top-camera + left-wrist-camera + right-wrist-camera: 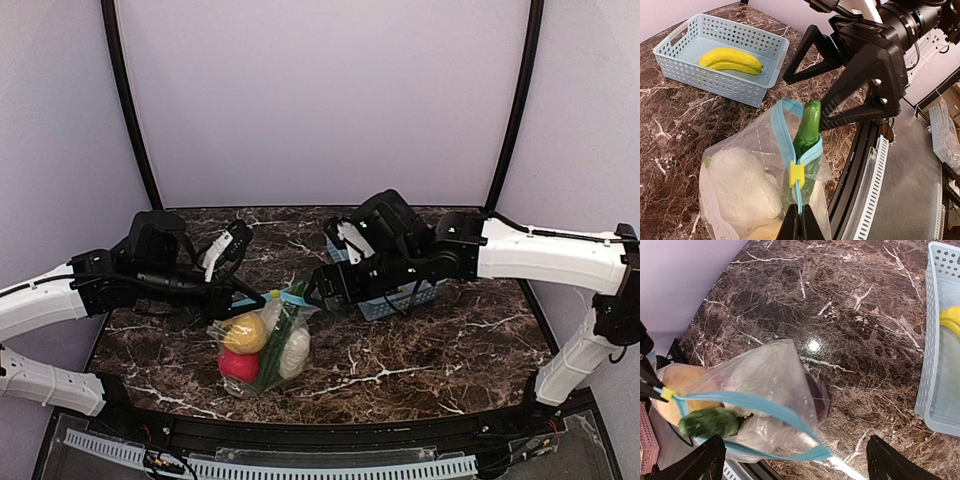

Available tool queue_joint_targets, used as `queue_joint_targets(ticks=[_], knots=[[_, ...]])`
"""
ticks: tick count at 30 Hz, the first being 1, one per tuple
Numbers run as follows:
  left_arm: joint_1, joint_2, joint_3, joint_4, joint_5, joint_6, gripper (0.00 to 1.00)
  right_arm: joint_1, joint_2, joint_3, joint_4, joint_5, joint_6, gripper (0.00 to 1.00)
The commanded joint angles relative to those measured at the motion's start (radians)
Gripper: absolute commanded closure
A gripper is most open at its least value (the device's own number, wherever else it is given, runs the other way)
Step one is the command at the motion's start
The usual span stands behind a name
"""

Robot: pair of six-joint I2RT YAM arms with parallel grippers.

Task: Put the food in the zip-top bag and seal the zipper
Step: Adjust the zipper food storage bag at the center of the board.

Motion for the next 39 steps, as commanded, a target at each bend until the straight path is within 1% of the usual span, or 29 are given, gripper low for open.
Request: queue_joint_targets(ticks=[1, 8, 12, 15, 17, 18, 24, 26, 30, 35, 39], knots=[[-0.001, -0.045, -0.014, 0.045, 0.026, -0.003, 0.99, -0.041, 0.032, -0.013, -0.016, 0.006, 0.039, 0.04], [-0.001, -0.052, -0.014, 0.034, 0.004, -0.004, 0.99, -0.043, -0.027, 0.014, -0.006, -0.054, -0.008, 0.02], [0.0, -0.05, -0.013, 0.034, 0.001, -0.005, 0.99, -0.037, -0.068, 0.041, 0.006, -0.05, -0.005, 0.01], [-0.001, -0.048, -0.011, 0.037, 0.0, -0.004, 0.99, -0.025, -0.064, 0.068, 0.009, -0.036, 0.001, 0.01], [-0.001, -0.046, -0.009, 0.037, 0.0, -0.004, 0.99, -0.015, -0.055, 0.085, 0.01, -0.022, 0.004, 0.04], [-0.001, -0.046, -0.009, 0.037, 0.0, -0.003, 0.99, -0.011, -0.048, 0.092, 0.011, -0.021, 0.004, 0.07], [-0.001, -0.049, -0.012, 0.033, -0.001, -0.006, 0.99, 0.018, -0.019, 0.119, 0.022, -0.044, 0.013, 0.41], [-0.001, -0.051, -0.013, 0.03, -0.002, -0.007, 0.99, 0.028, -0.013, 0.118, 0.033, -0.055, 0.022, 0.5], [0.0, -0.051, -0.016, 0.033, -0.005, -0.007, 0.99, 0.045, 0.002, 0.113, 0.054, -0.076, 0.035, 0.62], [-0.001, -0.046, -0.016, 0.039, -0.002, -0.006, 0.99, 0.059, 0.028, 0.113, 0.078, -0.097, 0.045, 0.72], [-0.001, -0.045, -0.015, 0.037, -0.002, -0.005, 0.99, 0.061, 0.045, 0.11, 0.083, -0.101, 0.05, 0.82]])
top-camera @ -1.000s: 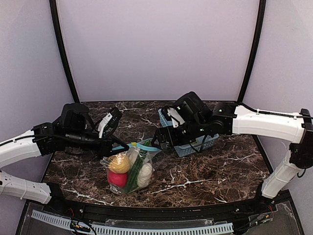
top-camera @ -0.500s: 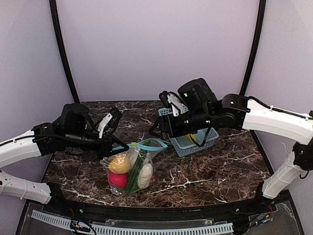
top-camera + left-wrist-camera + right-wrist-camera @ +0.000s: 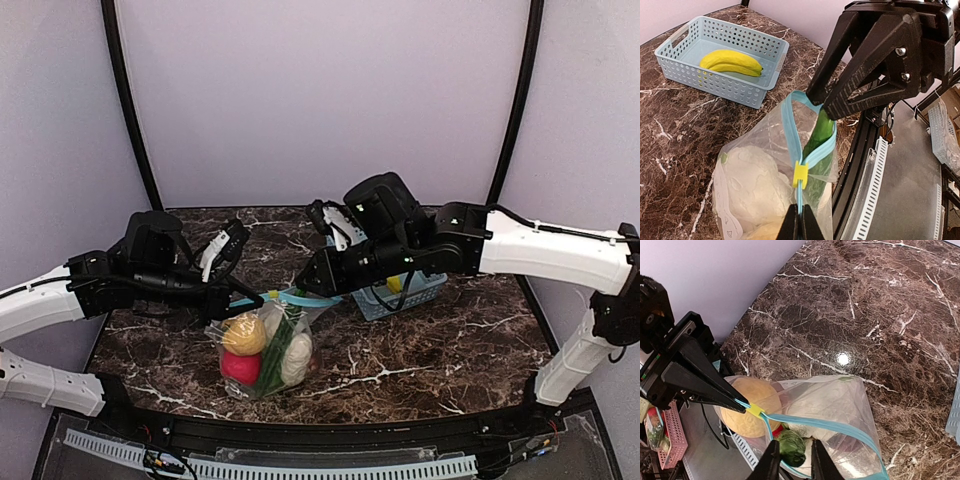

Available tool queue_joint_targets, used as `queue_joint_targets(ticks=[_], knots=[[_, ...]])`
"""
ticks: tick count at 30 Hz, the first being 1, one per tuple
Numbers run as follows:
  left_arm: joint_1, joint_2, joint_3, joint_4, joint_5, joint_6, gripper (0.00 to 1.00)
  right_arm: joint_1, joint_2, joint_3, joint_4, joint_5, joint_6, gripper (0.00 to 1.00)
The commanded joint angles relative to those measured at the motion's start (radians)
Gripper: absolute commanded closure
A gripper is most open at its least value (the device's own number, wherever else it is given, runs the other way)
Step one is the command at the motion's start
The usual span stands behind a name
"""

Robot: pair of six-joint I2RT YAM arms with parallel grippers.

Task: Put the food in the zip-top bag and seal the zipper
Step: Adjust the zipper food storage bag at the center of the board, then adjust the fake vegetable in the zipper food storage bag.

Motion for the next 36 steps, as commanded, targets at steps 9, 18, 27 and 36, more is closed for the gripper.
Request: queue_joint_targets(ticks=[9, 18, 27, 36], knots=[[0.002, -0.028, -0.014, 0.048, -0.007, 0.0, 0.99, 0.013, 0.061, -0.031, -0.004, -0.003, 0.028, 1.0], [0.0, -0.034, -0.014, 0.06, -0.023, 0.0, 0.99, 0.013, 0.098, -0.056, -0.051, 0.016, 0.051, 1.0], [0.0, -0.045, -0.015, 0.071, -0.03, -0.003, 0.99, 0.02, 0.128, -0.067, -0.04, -0.016, 0.026, 1.0], [0.002, -0.038, -0.014, 0.083, -0.034, -0.007, 0.99, 0.045, 0.18, -0.041, -0.01, -0.047, 0.015, 1.0]])
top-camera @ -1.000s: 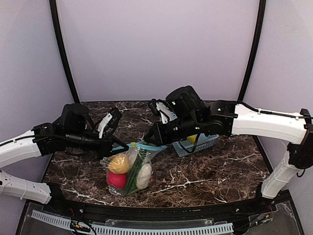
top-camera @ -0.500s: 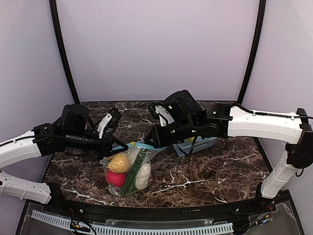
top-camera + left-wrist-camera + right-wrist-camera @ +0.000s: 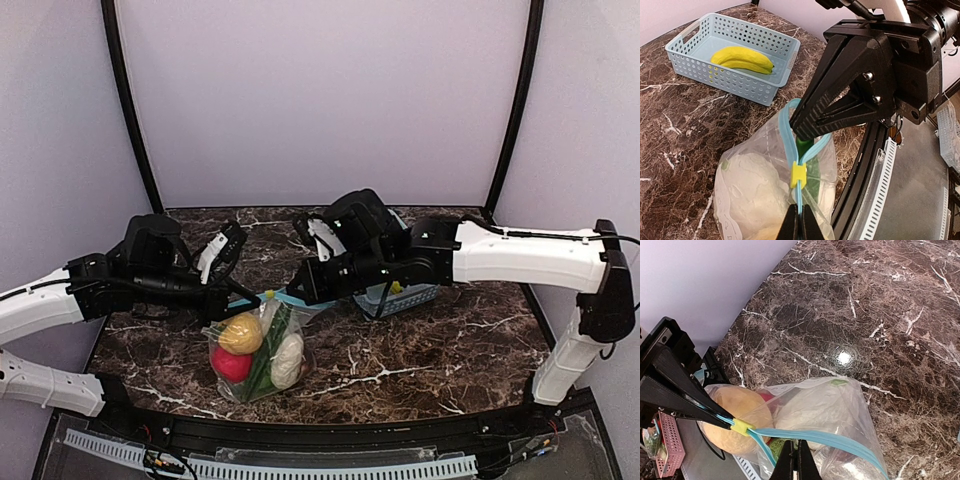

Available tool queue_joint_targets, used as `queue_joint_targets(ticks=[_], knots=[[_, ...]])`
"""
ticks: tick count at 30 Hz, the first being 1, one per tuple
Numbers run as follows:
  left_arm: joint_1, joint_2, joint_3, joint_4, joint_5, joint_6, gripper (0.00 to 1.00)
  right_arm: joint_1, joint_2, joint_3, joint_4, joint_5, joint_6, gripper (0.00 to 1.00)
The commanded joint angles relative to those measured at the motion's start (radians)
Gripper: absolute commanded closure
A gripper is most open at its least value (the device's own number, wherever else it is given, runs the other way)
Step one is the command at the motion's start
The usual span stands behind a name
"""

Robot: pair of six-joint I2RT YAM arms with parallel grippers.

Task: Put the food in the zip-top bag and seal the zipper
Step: Adjust the fake vegetable in the zipper food storage bag.

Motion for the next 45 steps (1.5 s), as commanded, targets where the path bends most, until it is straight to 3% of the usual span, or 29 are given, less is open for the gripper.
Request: queue_joint_targets(ticks=[1, 9, 23, 32, 41, 45], knots=[[0.003, -0.024, 0.006, 0.086, 0.011, -0.005, 0.99, 0.038, 0.094, -0.023, -0.111, -0.043, -0.002, 1.0], [0.005, -0.046, 0.006, 0.076, -0.012, -0.002, 0.99, 0.038, 0.104, -0.044, -0.176, 0.041, 0.044, 1.0], [0.011, -0.081, -0.001, 0.061, 0.002, -0.007, 0.99, 0.036, 0.1, -0.006, -0.227, 0.056, 0.025, 1.0], [0.011, -0.058, 0.003, 0.021, 0.105, -0.001, 0.99, 0.03, -0.046, 0.07, -0.252, 0.073, -0.052, 0.54], [0.011, -0.052, 0.01, 0.021, 0.132, 0.0, 0.99, 0.03, -0.114, 0.039, -0.134, 0.037, -0.233, 0.3], [0.012, -0.052, 0.011, 0.015, 0.14, 0.003, 0.99, 0.028, -0.11, 0.045, -0.098, 0.0, -0.325, 0.25]])
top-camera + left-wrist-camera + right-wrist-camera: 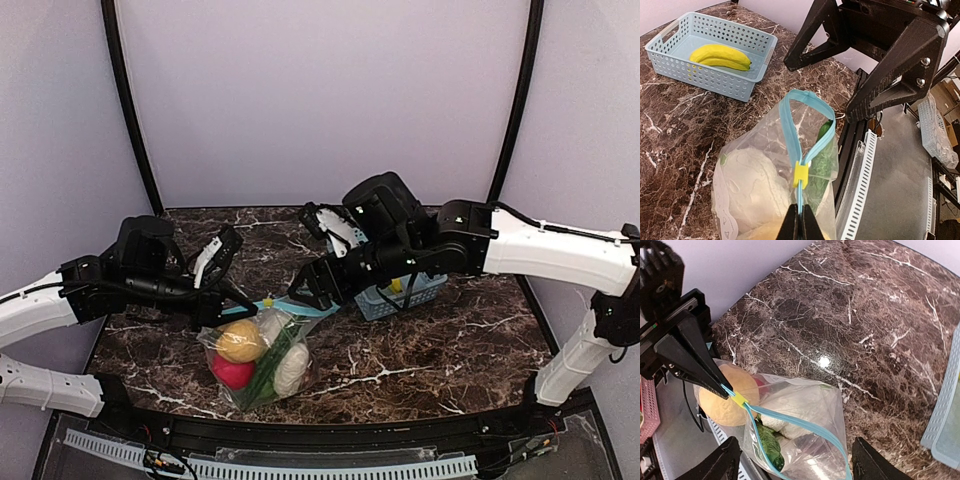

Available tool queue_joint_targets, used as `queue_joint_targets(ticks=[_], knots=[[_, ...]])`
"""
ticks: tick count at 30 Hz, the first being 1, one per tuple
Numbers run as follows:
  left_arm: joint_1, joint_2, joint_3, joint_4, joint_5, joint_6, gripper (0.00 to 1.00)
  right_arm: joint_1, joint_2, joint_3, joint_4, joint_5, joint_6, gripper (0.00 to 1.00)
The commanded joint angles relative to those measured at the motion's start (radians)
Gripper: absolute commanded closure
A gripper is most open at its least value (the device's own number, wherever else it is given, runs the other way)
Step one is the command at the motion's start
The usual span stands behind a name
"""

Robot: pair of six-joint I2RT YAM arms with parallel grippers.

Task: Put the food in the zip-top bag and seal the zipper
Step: Adjust the fake vegetable in the zipper food storage bag, then hold the zipper from the zipper food storage bag.

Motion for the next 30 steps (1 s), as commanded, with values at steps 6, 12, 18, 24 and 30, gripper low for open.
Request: queue_joint_targets(ticks=[6, 12, 18, 24, 30], knots=[[0.003, -0.007, 0.021, 0.055, 0.061, 0.003, 0.99, 0.005, 0.0, -0.053, 0.196, -0.189, -0.274, 0.31], [0.003, -0.003, 0.02, 0.054, 0.072, 0.0, 0.99, -0.022, 0.034, -0.055, 0.255, -0.308, -0.33, 0.41], [0.003, 0.001, 0.02, 0.057, 0.081, -0.003, 0.99, -0.044, 0.07, -0.049, 0.267, -0.386, -0.359, 0.5], [0.002, 0.016, 0.025, 0.059, 0.098, -0.004, 0.99, -0.062, 0.093, -0.045, 0.273, -0.446, -0.362, 0.58], [0.002, 0.03, 0.033, 0.061, 0.107, -0.004, 0.99, -0.075, 0.12, -0.041, 0.267, -0.493, -0.362, 0.66]])
